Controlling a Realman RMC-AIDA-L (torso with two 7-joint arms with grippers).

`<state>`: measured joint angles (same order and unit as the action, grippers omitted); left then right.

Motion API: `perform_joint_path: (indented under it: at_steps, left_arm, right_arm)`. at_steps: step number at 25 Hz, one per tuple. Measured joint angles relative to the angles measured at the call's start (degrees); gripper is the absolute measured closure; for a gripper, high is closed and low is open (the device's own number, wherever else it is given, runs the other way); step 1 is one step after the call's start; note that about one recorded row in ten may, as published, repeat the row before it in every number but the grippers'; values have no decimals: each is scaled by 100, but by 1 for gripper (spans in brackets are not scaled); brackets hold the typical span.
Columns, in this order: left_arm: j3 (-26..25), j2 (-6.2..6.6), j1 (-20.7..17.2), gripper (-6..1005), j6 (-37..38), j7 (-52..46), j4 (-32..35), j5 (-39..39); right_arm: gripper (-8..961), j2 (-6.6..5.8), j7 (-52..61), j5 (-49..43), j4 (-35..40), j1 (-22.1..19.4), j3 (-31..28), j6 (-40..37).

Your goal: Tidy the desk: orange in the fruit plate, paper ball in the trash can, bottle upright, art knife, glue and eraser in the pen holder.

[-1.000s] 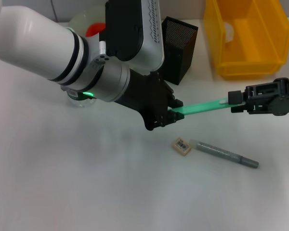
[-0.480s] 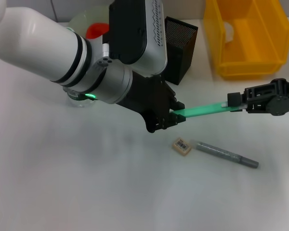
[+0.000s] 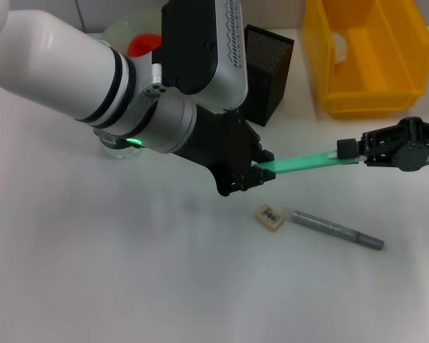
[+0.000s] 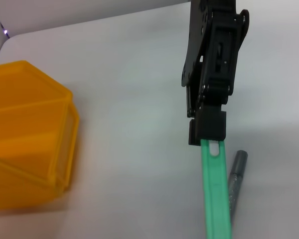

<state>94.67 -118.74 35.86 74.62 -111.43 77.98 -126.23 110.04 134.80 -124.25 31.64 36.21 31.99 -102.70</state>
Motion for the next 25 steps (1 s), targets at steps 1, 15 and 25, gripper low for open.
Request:
perform_joint_path:
  at_steps: [1,15,25]
  left_arm:
    - [-1,0,0,805,13,19,0,3]
    - [-8,0,36,767,48,38,-20,11]
    - [-199,1,-7,400,95,51,-20,55]
  right_arm:
    - [796,0,-4,1,0,0,0,0]
    - [798,-6,-38,34,0,0,-1,-5]
    - [799,-19,-60,42,5,9,-7,14]
